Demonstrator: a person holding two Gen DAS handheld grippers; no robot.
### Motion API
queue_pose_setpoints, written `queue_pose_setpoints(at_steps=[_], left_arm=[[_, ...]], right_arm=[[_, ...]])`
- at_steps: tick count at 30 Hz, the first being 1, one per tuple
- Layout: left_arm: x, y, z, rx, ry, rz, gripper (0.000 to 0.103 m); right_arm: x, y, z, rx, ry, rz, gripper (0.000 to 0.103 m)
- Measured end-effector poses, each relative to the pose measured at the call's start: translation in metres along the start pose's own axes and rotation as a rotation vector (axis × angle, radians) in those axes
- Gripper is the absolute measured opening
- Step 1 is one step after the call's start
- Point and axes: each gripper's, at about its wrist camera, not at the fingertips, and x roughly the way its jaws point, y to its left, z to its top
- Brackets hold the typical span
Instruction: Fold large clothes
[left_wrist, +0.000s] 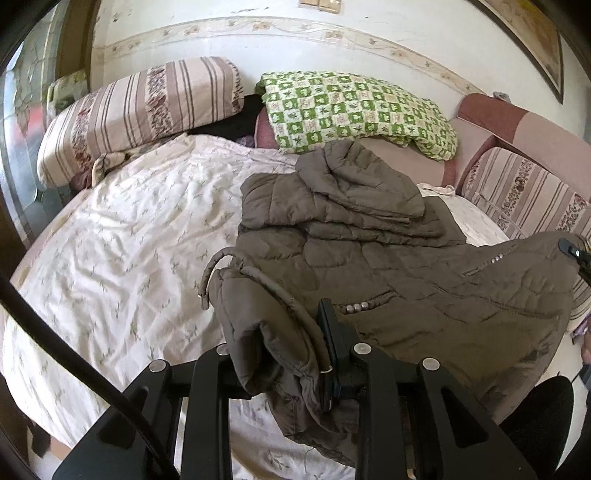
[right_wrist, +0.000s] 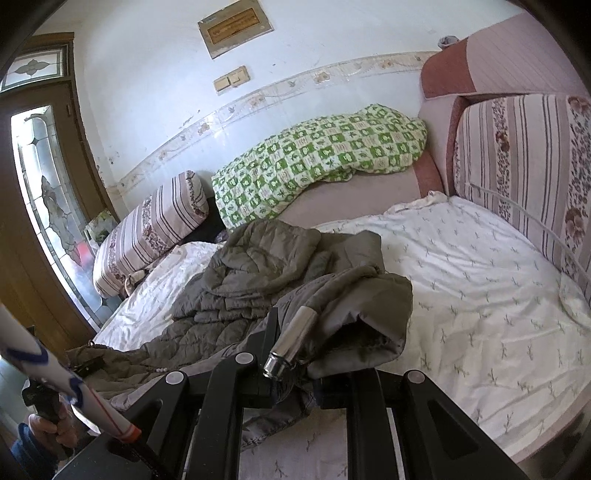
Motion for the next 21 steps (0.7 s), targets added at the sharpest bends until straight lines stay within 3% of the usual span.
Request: queue_pose_setpoints(at_steps=[6, 12, 16, 21], left_arm=[[0.0, -0.003, 0.033, 0.035, -0.038, -0.016, 0.026], [0.016, -0.005, 0.092, 0.035, -0.084, -0.023, 0.027], [0.044, -0.004, 0.143, 0.012, -0.097, -0.031, 0.027], [0.097, 0.002, 0.2, -0.036, -0.055, -0.046, 0.029]], right_arm=[[0.015, 0.005, 0.027, -0.037, -0.024, -0.003, 0.014], [0.054, 0.007, 0.075, -0.069, -0.056, -0.022, 0.014], [0.092, 0.001, 0.11, -0.051, -0.048, -0.031, 0.014], [0.157, -0.014, 0.15, 0.002, -0.01, -0.059, 0.014]])
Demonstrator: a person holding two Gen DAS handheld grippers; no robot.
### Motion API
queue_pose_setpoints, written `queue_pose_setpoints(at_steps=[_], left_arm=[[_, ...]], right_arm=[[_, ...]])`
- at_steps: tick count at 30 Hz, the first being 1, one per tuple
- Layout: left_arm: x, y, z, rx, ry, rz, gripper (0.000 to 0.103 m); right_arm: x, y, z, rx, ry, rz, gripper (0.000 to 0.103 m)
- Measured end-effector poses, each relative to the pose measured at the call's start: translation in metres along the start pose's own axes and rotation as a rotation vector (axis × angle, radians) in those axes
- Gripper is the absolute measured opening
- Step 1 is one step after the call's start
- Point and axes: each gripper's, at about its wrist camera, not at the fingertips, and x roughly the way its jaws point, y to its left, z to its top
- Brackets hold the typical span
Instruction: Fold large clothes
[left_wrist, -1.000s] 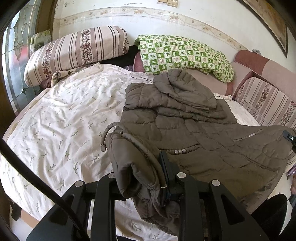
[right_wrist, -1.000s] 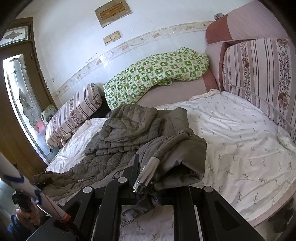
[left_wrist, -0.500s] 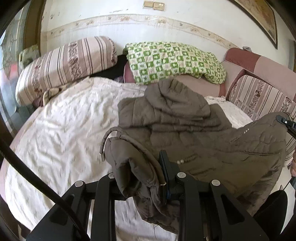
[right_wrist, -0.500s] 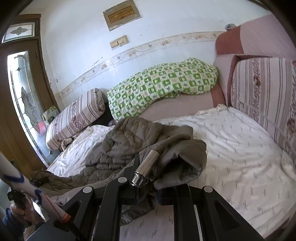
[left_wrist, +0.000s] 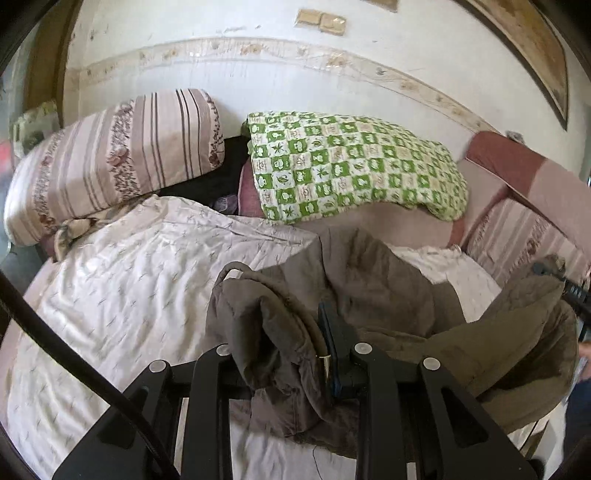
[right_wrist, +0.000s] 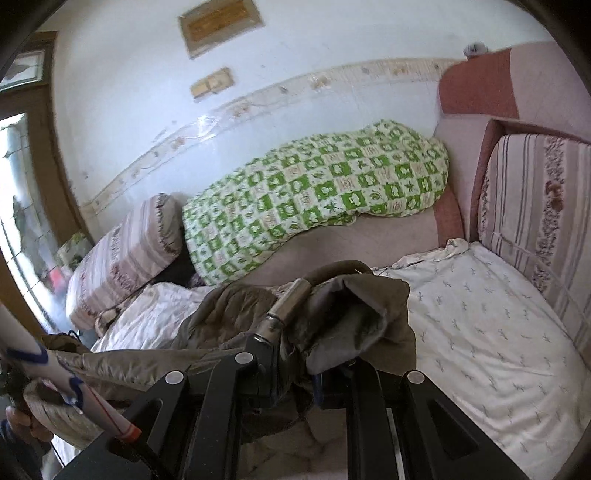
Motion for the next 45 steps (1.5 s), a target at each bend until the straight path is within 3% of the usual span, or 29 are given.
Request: queue_pose_setpoints(at_steps=[6, 16, 19, 23, 26, 29, 38, 41, 45], left_arm=[[0.064, 0.016, 0.057, -0.102, 0.045, -0.032, 0.038], [0.076, 0.018, 0.081, -0.095, 0.008, -0.079, 0.04], [0.071, 0.029, 0.078, -0.107, -0.022, -0.047, 0.051], [0.064, 0.041, 0.075, -0.102, -0.054, 0.004, 0.051], [0.066, 0.039, 0.069, -0.068, -0.044, 0.003, 0.051], [0.074, 0.022, 0.058, -0.018, -0.018, -0.043, 0.051], [0.151, -0.092, -0.01, 0.124, 0.139, -0.233, 0.051], [0.182, -0.109, -0.015, 0.126, 0.169, -0.175, 0.051], [0.225, -0.099, -0.011, 0.067, 0.237, -0.127, 0.059]], right_arm=[[0.073, -0.035, 0.022, 0.117, 0.055, -0.064, 0.014], [0.155, -0.066, 0.02, 0.187, 0.137, -0.119, 0.014], [0.171, -0.065, 0.018, 0.182, 0.154, -0.129, 0.014], [0.19, -0.064, 0.015, 0.178, 0.175, -0.155, 0.014], [0.204, -0.069, 0.012, 0.191, 0.192, -0.173, 0.014], [0.216, -0.072, 0.008, 0.196, 0.212, -0.184, 0.014], [0.23, -0.077, -0.001, 0.211, 0.233, -0.2, 0.016], [0.23, -0.079, -0.002, 0.212, 0.231, -0.195, 0.018], [0.219, -0.081, -0.001, 0.22, 0.208, -0.147, 0.032]])
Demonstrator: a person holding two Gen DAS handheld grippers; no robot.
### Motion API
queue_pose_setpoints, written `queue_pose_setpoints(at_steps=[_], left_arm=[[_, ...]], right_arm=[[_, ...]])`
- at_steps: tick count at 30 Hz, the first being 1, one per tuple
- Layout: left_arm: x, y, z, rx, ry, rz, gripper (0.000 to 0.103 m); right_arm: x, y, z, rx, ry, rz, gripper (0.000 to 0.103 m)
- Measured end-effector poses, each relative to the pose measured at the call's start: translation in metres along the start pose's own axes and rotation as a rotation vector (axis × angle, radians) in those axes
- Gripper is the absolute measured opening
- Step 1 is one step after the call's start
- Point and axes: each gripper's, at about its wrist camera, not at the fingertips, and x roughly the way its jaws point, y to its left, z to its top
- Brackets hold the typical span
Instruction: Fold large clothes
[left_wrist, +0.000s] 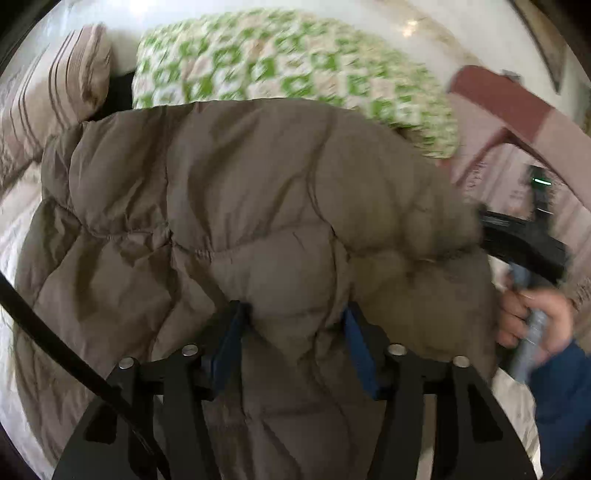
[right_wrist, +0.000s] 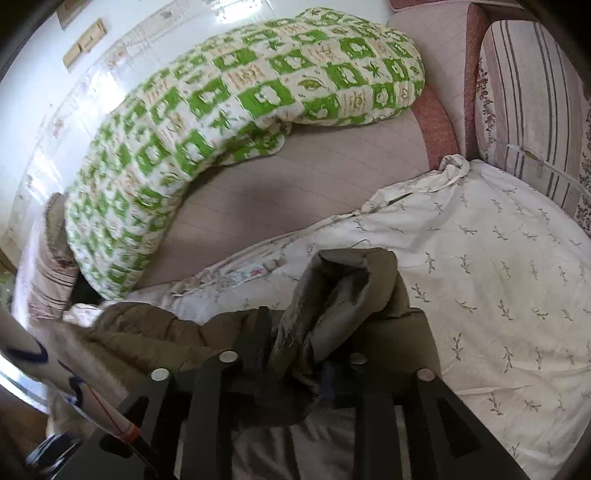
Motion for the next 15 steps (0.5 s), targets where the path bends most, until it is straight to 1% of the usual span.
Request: queue_pose_setpoints(at_steps=[1, 2, 6, 9, 12, 14, 15], left_arm=[[0.011, 0.004, 0.003, -0.003, 0.017, 0.012, 0.061], [0.019, 0.006, 0.006, 0.001, 0.023, 0.024, 0.062], [0.04, 0.004, 0.009, 0.043, 0.036, 0.092, 0.071], [0.052, 0.005, 0.01, 0.042, 0.051, 0.149, 0.076], [0.057, -0.003, 0.008, 0.04, 0.086, 0.233, 0.078], [0.051, -0.006, 0.005, 0.006, 0.108, 0.274, 0.078], [0.047, -0.006, 0.003, -0.008, 0.111, 0.282, 0.078]], right_arm=[[-0.006, -0.002, 0.0, 0.005, -0.013, 0.019, 0.037], [-0.014, -0.003, 0.0, 0.009, -0.027, 0.034, 0.038], [-0.056, -0.008, -0.003, 0.018, -0.077, 0.074, 0.039], [-0.093, -0.012, -0.015, 0.015, -0.11, 0.074, 0.039], [-0.136, -0.017, -0.048, 0.03, -0.154, 0.075, 0.039], [-0.156, -0.023, -0.075, 0.058, -0.167, 0.085, 0.039], [-0.161, -0.025, -0.084, 0.062, -0.173, 0.088, 0.039]])
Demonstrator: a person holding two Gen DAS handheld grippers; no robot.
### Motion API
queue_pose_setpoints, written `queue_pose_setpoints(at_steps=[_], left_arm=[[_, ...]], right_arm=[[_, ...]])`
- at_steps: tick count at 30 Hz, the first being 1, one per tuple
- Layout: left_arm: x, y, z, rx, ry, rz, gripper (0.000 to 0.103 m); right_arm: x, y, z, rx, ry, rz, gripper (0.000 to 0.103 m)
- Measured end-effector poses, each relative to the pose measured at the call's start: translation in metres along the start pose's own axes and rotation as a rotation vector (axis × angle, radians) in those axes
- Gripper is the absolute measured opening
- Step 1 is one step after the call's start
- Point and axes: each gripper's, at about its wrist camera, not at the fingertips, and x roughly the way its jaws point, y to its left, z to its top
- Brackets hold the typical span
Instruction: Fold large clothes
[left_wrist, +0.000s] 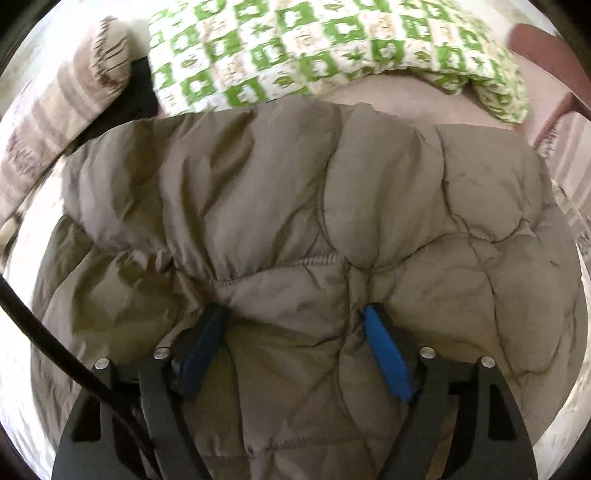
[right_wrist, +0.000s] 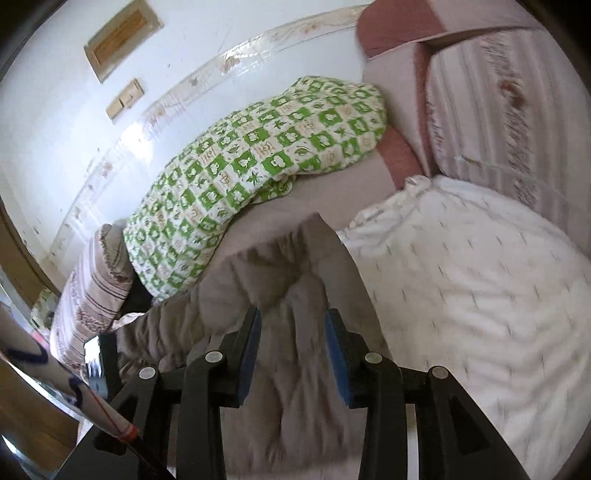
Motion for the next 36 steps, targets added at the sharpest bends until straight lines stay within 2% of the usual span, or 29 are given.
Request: queue_pose_setpoints(at_steps=[2, 4, 6, 9, 11, 13, 19, 21, 25, 28, 31, 36], left_arm=[[-0.022, 0.003, -0.01, -0.029, -0.018, -0.004, 0.078], [-0.044, 0.009, -0.022, -0.057, -0.051, -0.042, 0.078], [-0.073, 0.02, -0.042, -0.089, -0.093, -0.073, 0.078], [-0.101, 0.034, -0.064, -0.093, -0.136, -0.044, 0.078], [-0.111, 0.045, -0.077, -0.093, -0.164, -0.023, 0.078], [-0.115, 0.052, -0.085, -0.094, -0.189, 0.006, 0.078], [-0.092, 0.078, -0.086, -0.165, -0.218, 0.004, 0.078], [-0.075, 0.086, -0.087, -0.183, -0.2, 0.023, 0.078], [-0.049, 0.09, -0.083, -0.162, -0.153, 0.029, 0.08], [-0.041, 0.098, -0.074, -0.17, -0.127, -0.009, 0.081], [-0.031, 0.108, -0.07, -0.188, -0.113, -0.043, 0.084], [-0.027, 0.108, -0.069, -0.18, -0.114, -0.042, 0.086]], right_arm=[[-0.006, 0.001, -0.018, -0.022, 0.017, -0.019, 0.039], [-0.006, 0.007, -0.024, -0.062, 0.03, -0.041, 0.039], [-0.008, 0.013, -0.026, -0.08, 0.015, -0.029, 0.039], [-0.003, 0.022, -0.032, -0.121, 0.018, -0.024, 0.039], [0.006, 0.032, -0.037, -0.172, 0.028, -0.024, 0.024], [0.018, 0.037, -0.041, -0.197, 0.05, -0.039, 0.021], [0.053, 0.048, -0.044, -0.213, 0.092, -0.032, 0.021], [0.067, 0.053, -0.049, -0.232, 0.097, -0.059, 0.021], [0.102, 0.052, -0.061, -0.248, 0.161, -0.086, 0.021], [0.124, 0.047, -0.07, -0.257, 0.2, -0.117, 0.021], [0.135, 0.044, -0.072, -0.254, 0.217, -0.132, 0.021], [0.137, 0.039, -0.075, -0.235, 0.219, -0.124, 0.021]])
